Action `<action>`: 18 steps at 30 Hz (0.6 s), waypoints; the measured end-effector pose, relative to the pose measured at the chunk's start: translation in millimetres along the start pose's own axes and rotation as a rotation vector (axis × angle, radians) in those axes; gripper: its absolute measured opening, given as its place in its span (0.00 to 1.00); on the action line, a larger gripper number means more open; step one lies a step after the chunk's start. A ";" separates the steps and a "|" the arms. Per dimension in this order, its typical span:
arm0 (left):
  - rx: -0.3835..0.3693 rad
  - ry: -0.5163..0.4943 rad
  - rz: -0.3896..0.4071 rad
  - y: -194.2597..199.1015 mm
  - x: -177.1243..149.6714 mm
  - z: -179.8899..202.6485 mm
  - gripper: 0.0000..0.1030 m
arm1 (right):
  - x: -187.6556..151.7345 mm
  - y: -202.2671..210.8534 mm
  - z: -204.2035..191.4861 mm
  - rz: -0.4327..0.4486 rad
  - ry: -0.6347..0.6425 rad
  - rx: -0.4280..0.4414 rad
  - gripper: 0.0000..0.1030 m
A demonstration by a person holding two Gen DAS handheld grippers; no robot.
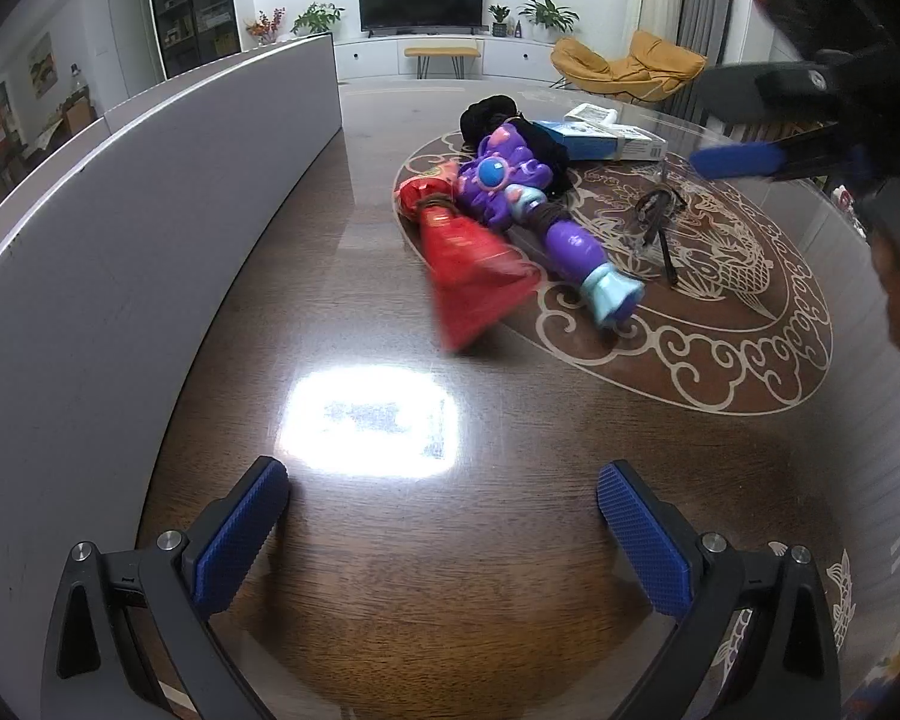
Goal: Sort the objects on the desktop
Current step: 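Grasp the glasses with right tool while left tool grasps the red snack packet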
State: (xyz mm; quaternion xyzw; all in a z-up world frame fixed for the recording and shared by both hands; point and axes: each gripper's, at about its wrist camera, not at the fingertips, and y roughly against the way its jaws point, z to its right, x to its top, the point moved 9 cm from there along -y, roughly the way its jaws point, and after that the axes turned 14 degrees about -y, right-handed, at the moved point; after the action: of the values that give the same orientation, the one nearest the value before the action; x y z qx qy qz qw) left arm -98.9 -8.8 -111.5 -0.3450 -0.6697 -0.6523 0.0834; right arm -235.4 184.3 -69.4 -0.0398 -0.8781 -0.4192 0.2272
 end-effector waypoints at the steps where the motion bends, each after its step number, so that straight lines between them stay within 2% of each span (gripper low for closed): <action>1: 0.000 0.000 0.000 -0.1 0.1 -0.1 1.00 | 6.0 8.9 16.1 0.061 -0.053 -0.082 0.99; 4: -0.001 0.000 0.000 -0.2 0.1 -0.1 1.00 | 8.2 15.5 64.4 0.123 -0.223 -0.310 0.99; 7: -0.001 0.000 0.000 -0.3 0.1 -0.3 1.00 | 4.9 -2.8 74.6 0.125 -0.304 -0.314 0.96; 12: -0.001 -0.001 0.001 -0.4 0.2 -0.3 1.00 | 9.2 -34.2 75.2 0.153 -0.322 -0.395 0.86; 13: -0.002 -0.001 0.001 -0.4 0.2 -0.3 1.00 | 12.1 -34.0 72.7 0.179 -0.290 -0.435 0.79; 15: -0.002 -0.001 0.001 -0.1 0.0 -0.1 1.00 | 14.1 -39.7 70.7 0.197 -0.241 -0.497 0.58; 16: -0.001 -0.001 0.001 -0.2 0.1 -0.1 1.00 | 14.4 -40.3 70.7 0.209 -0.216 -0.524 0.37; 17: -0.002 -0.001 0.001 -0.3 0.2 0.0 1.00 | 15.4 -38.1 76.5 0.213 -0.199 -0.530 0.27; 18: -0.001 -0.001 0.001 -0.2 -0.2 0.1 1.00 | 13.6 -35.9 77.9 0.215 -0.185 -0.529 0.22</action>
State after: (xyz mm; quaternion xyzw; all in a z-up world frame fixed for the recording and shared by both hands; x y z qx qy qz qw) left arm -98.9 -8.8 -111.8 -0.3456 -0.6691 -0.6526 0.0831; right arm -285.5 218.3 -131.8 -0.2283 -0.7460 -0.6018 0.1711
